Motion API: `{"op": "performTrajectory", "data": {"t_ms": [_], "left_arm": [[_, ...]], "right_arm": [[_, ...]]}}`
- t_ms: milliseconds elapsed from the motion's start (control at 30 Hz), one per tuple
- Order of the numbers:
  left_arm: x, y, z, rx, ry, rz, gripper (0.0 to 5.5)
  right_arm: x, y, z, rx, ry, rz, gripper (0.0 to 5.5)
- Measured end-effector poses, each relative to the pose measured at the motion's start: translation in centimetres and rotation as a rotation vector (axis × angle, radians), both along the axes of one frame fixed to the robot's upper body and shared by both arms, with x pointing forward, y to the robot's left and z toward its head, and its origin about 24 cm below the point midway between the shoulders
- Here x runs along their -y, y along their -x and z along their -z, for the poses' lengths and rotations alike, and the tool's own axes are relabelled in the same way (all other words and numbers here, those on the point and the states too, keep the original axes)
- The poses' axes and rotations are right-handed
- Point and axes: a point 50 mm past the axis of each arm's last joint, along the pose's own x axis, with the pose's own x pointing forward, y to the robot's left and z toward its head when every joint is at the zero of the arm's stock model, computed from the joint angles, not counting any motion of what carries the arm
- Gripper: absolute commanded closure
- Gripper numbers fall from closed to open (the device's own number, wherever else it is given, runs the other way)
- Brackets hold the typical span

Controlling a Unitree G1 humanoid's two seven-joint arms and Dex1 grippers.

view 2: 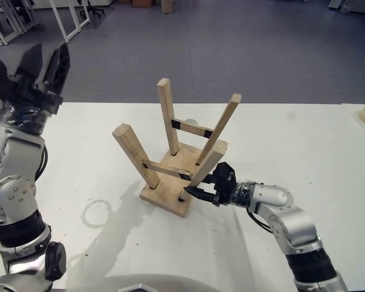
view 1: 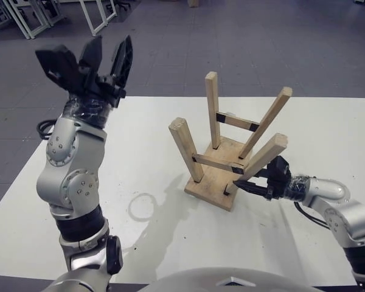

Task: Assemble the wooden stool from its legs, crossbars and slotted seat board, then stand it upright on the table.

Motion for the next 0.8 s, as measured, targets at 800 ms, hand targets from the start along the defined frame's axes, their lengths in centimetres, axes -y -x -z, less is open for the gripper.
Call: {"op": "performTrajectory", "data": {"t_ms": [800], "left_arm": [[11.1,-0.7,3.5,-0.016,-0.618,0.391,2.22]], "right_arm": [[1.0,-1.9,2.1,0.172,-0.049,0.136,3.48]]}}
